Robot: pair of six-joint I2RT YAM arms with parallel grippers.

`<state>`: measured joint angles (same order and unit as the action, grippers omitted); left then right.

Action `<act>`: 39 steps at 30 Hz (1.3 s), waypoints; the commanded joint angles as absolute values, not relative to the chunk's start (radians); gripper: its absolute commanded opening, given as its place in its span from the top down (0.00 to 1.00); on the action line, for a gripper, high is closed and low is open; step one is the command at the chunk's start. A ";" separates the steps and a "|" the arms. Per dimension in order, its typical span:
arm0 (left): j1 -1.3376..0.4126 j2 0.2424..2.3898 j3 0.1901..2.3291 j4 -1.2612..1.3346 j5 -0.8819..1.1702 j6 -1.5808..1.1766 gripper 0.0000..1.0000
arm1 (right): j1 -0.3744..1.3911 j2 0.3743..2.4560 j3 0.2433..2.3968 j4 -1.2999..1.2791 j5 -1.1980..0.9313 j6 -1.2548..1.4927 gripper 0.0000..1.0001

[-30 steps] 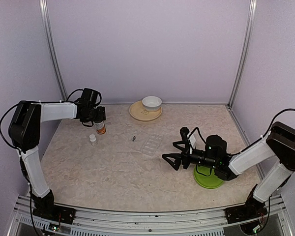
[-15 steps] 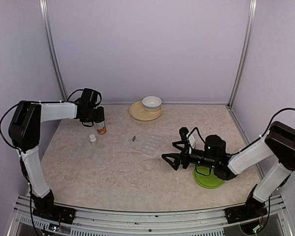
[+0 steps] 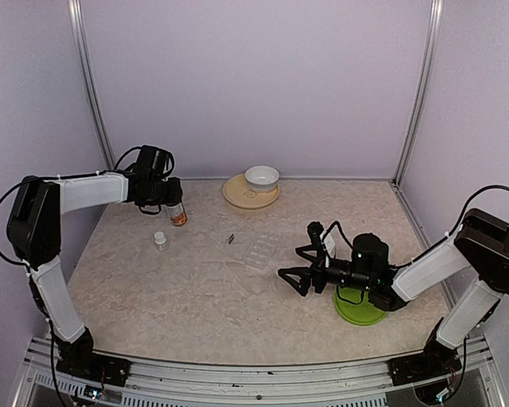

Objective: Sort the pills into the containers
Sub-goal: Pick up the pill bottle from the center of the board, then pass from the left arm to the right

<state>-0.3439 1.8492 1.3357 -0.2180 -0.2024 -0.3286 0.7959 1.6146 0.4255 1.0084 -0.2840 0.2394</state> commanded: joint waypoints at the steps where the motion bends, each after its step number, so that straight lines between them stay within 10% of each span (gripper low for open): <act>1: -0.397 1.732 1.319 -0.202 -0.155 -0.323 0.60 | 0.804 1.630 0.440 1.057 -0.354 0.219 0.00; 39: -0.875 1.370 1.155 -0.012 0.454 -0.181 0.61 | 0.805 1.442 0.524 1.014 -0.815 0.323 0.00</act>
<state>-0.8497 1.4097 1.1454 -0.0715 0.3775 -0.2211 0.7963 1.4803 0.5022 1.0718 -0.7712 0.3134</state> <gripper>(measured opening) 0.538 0.996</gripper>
